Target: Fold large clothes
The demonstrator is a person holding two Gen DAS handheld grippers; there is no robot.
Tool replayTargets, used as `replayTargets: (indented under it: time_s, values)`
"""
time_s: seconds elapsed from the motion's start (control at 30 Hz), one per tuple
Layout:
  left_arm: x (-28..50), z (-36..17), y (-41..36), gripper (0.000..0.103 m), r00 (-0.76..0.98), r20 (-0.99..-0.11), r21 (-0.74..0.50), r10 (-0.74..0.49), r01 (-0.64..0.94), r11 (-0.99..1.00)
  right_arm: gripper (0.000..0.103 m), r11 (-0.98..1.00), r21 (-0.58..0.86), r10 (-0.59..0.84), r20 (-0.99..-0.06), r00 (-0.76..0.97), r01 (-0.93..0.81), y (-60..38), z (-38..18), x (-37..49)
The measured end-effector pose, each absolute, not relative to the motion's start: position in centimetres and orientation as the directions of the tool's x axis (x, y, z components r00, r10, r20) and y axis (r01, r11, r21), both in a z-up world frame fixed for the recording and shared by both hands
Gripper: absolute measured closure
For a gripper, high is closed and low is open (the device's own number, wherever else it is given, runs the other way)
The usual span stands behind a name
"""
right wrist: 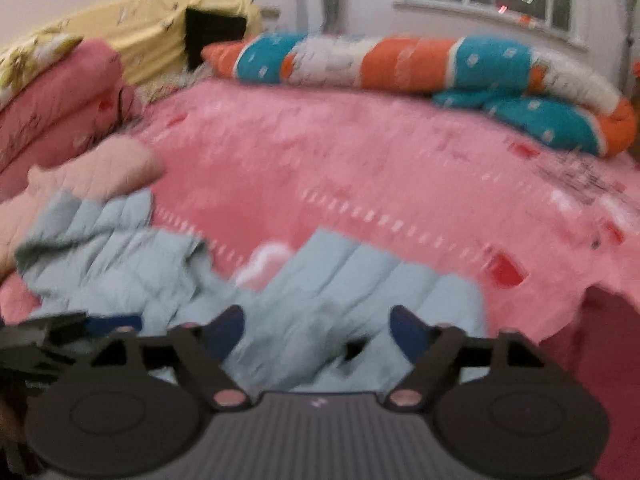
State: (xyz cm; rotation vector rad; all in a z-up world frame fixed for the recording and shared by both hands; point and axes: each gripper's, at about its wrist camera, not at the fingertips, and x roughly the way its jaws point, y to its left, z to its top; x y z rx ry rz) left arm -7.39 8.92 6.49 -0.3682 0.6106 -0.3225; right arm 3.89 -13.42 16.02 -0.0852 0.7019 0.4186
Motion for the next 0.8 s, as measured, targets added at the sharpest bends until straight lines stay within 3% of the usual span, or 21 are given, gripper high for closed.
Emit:
replayTargets:
  time_s: [0.2, 0.5, 0.8]
  values:
    - [-7.0, 6.1, 7.5, 0.000, 0.766, -0.522, -0.377, -0.376, 0.189, 0.907, 0.019, 0.948, 0.046, 0.268, -0.646, 0.714, -0.314, -14.3, 16.5, 7.0]
    - [-6.8, 5.2, 7.5, 0.000, 0.754, -0.541, -0.369, -0.373, 0.186, 0.911, 0.019, 0.919, 0.160, 0.359, -0.713, 0.601, -0.360, -9.4, 13.0, 11.7]
    - [-6.8, 4.9, 7.7, 0.000, 0.751, -0.541, -0.378, -0.379, 0.186, 0.907, 0.029, 0.909, 0.095, 0.321, -0.781, 0.536, -0.406, -6.9, 8.3, 12.9]
